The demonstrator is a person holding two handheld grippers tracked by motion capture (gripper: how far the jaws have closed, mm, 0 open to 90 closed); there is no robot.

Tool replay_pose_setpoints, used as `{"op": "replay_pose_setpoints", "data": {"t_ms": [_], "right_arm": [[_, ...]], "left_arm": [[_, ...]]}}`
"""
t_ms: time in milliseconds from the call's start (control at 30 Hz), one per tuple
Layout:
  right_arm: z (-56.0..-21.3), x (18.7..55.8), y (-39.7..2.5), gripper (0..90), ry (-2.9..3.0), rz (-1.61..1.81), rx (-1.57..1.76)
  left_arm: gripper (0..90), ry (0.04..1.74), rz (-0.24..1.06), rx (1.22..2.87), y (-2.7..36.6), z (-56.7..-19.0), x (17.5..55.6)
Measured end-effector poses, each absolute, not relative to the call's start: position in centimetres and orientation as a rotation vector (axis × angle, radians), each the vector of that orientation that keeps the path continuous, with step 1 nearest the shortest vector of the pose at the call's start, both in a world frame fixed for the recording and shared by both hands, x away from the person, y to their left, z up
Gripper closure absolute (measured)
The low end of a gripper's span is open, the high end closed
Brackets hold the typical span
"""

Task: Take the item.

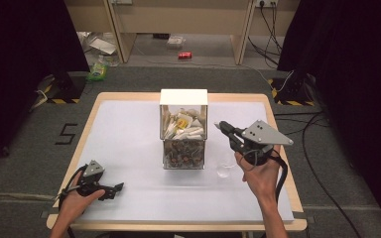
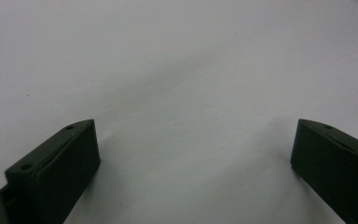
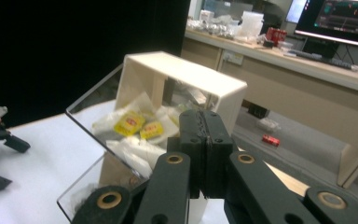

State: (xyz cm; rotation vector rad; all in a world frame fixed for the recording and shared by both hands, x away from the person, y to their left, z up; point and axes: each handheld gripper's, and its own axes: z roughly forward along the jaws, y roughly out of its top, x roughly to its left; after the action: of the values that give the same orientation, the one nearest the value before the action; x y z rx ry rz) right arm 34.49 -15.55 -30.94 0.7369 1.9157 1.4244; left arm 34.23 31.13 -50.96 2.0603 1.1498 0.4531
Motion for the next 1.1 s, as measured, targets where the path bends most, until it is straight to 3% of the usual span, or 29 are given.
{"op": "replay_pose_setpoints", "data": {"t_ms": [1100], "right_arm": [[-36.2,34.8,-18.3,89.4,2.005,1.336,0.877]], "left_arm": [[0.6,1.150,0.453,2.060,31.1,-51.0,34.2]]}}
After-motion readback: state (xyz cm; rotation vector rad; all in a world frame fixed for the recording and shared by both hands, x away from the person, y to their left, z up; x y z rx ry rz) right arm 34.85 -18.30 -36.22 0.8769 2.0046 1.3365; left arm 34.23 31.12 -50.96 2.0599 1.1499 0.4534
